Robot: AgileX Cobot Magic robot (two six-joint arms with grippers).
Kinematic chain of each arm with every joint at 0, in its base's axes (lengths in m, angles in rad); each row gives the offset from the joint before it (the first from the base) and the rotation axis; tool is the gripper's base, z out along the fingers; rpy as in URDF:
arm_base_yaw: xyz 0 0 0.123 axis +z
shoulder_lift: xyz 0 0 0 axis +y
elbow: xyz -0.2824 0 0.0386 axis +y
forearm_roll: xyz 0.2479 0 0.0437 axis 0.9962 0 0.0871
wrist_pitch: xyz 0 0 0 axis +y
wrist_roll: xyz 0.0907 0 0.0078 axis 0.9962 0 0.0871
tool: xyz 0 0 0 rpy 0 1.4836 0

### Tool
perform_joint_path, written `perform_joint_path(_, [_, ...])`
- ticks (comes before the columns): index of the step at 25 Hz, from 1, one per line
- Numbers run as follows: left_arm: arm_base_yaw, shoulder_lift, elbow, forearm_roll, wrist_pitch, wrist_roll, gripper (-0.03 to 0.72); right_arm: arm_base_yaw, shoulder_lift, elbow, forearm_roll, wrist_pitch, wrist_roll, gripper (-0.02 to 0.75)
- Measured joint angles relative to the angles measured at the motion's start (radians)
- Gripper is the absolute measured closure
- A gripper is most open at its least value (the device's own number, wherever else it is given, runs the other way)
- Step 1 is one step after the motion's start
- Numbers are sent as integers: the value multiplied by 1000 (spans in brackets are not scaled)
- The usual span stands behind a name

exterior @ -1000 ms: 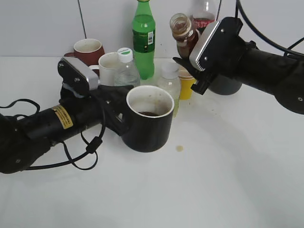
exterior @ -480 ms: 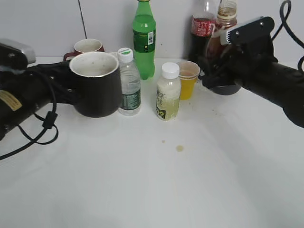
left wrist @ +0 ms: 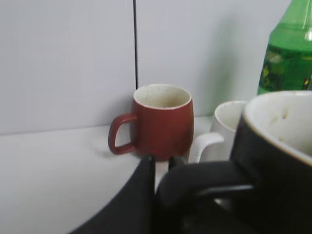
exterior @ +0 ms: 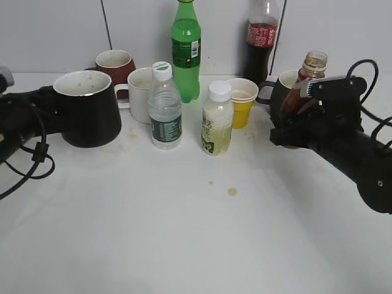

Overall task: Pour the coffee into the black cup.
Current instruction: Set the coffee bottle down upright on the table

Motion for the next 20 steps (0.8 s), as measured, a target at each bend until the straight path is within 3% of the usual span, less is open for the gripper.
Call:
perform_joint_path(14, [0, 269, -207, -37, 10, 34, 638, 0, 92, 2, 4, -113, -32, 236])
perform_joint_path(20, [0, 313, -224, -36, 13, 39, 638, 0, 92, 2, 5, -150, -34, 236])
